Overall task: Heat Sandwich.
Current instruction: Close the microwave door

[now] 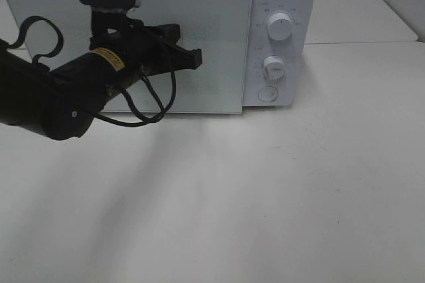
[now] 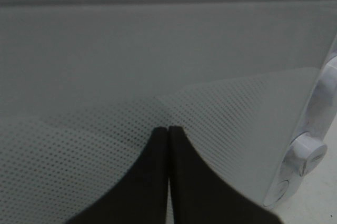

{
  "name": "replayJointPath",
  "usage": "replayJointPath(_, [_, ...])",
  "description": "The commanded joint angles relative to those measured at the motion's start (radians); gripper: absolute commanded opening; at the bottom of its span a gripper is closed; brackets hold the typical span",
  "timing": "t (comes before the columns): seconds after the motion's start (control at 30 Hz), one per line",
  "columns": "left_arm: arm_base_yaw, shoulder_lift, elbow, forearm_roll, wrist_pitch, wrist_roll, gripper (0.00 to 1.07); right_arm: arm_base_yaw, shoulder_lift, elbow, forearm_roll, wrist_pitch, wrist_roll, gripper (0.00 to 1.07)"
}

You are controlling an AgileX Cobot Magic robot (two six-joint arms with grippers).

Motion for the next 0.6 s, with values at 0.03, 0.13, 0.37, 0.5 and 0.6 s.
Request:
replayJointPath(0.03, [0.013, 0.024, -0.071, -0.061, -0.003, 0.015, 0.00, -0.007, -0.027, 0.002, 0.001, -0.013, 0.010, 0.75])
replayJointPath(0.13, [0.013, 0.040, -0.125, -0.069, 0.024, 0.048, 0.00, -0.007, -0.027, 0.002, 0.001, -0.013, 0.010, 0.75])
replayJointPath(0.37, [0.013, 0.090, -0.217, -0.120, 0.065, 0.088, 0.00, -0.007, -0.027, 0.002, 0.001, -0.013, 0.010, 0.75])
replayJointPath(0.5, [0.013, 0.102, -0.250, -0.122, 0.086, 0.088, 0.00, -0.007, -0.027, 0.002, 0.001, -0.013, 0.010, 0.75])
replayJointPath(0.6, [0.013, 0.117, -0.285, -0.121, 0.096, 0.088, 0.00, -0.007, -0.027, 0.002, 0.001, -0.013, 0.010, 0.75])
